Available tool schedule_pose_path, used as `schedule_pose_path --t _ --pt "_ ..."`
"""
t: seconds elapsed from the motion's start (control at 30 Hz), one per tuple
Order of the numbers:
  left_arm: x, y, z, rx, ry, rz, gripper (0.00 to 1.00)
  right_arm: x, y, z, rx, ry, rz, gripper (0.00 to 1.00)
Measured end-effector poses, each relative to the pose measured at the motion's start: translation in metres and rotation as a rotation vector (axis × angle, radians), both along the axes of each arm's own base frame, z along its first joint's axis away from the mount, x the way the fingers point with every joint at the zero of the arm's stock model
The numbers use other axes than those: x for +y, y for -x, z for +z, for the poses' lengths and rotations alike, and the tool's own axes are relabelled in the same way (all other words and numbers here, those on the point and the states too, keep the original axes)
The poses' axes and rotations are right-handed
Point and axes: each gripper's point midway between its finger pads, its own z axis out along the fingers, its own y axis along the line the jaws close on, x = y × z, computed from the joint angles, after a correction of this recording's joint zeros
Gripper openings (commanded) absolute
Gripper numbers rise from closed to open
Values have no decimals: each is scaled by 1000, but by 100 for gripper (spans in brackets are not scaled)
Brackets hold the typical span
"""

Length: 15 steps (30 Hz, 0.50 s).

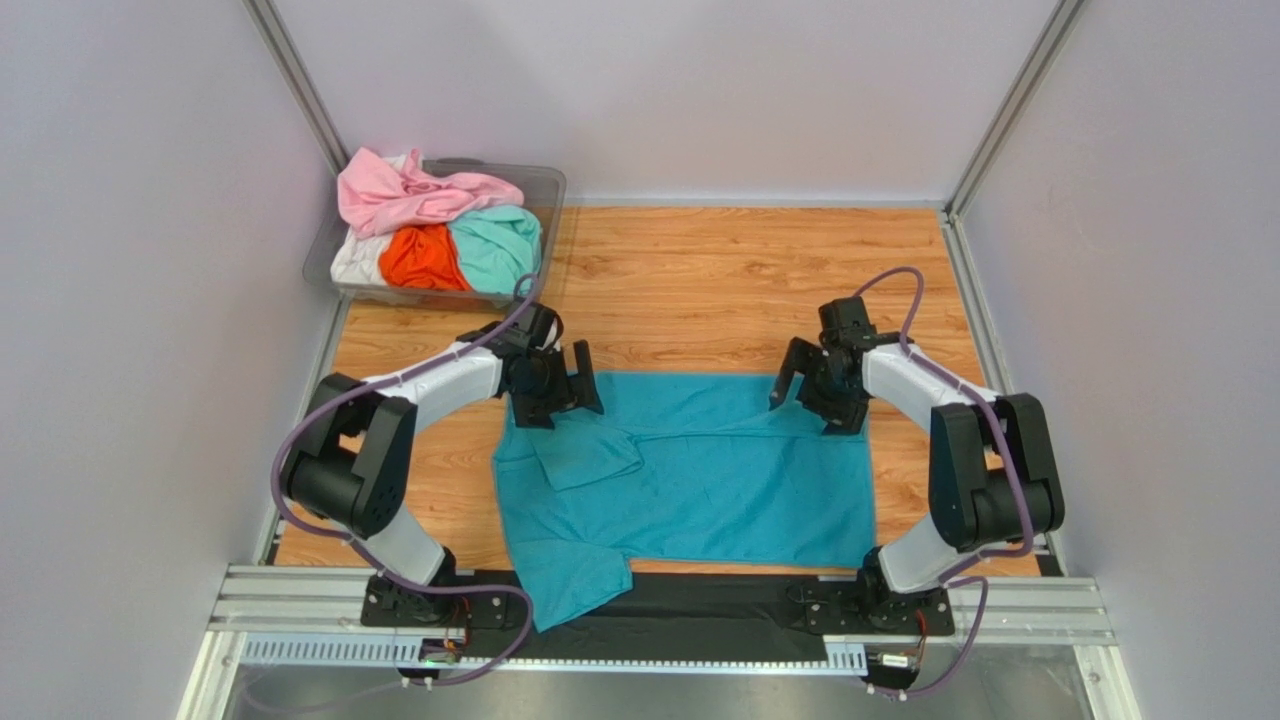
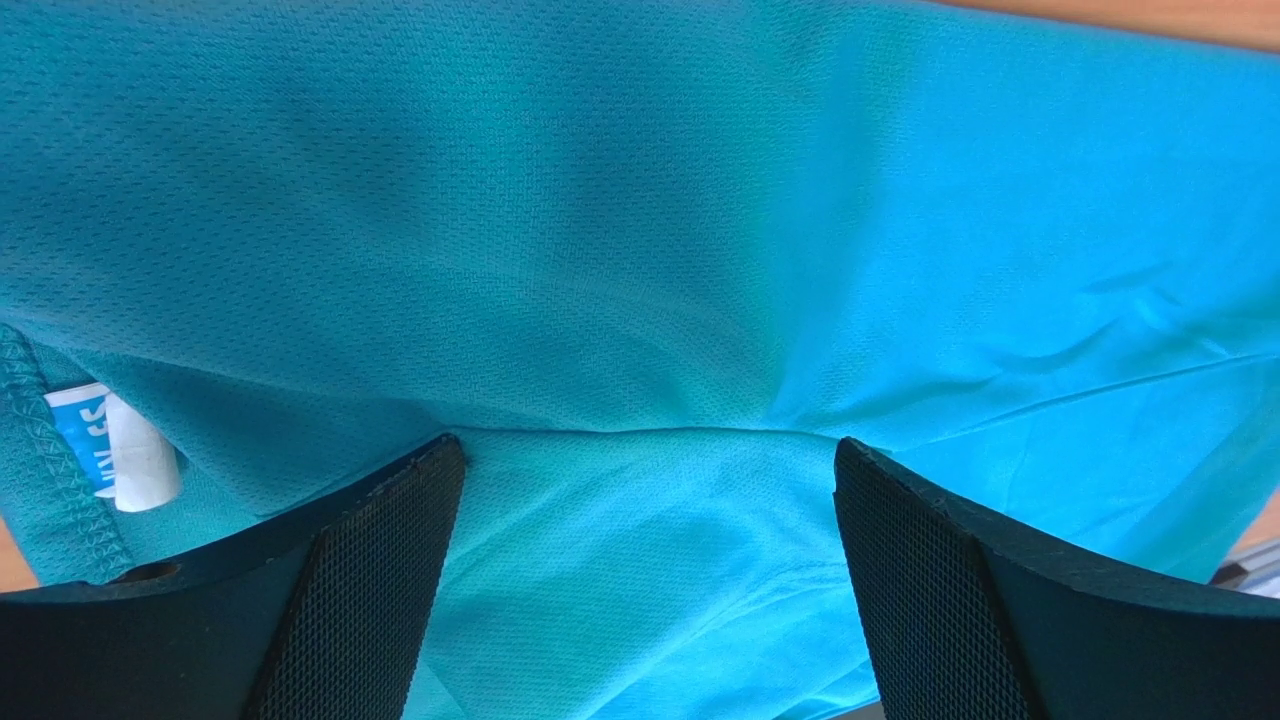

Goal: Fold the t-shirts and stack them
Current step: Fold the tshirt

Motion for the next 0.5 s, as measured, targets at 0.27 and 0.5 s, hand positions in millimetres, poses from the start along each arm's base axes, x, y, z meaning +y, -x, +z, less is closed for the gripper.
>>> schedule_pose_path --t 0.27,0.5 --pt "-14 -31 0 -5 6 -6 100 -21 -34 -1 -13 -50 -71 100" --pt "-31 -73 2 -26 3 -21 100 -33 -68 1 -42 -75 -97 100"
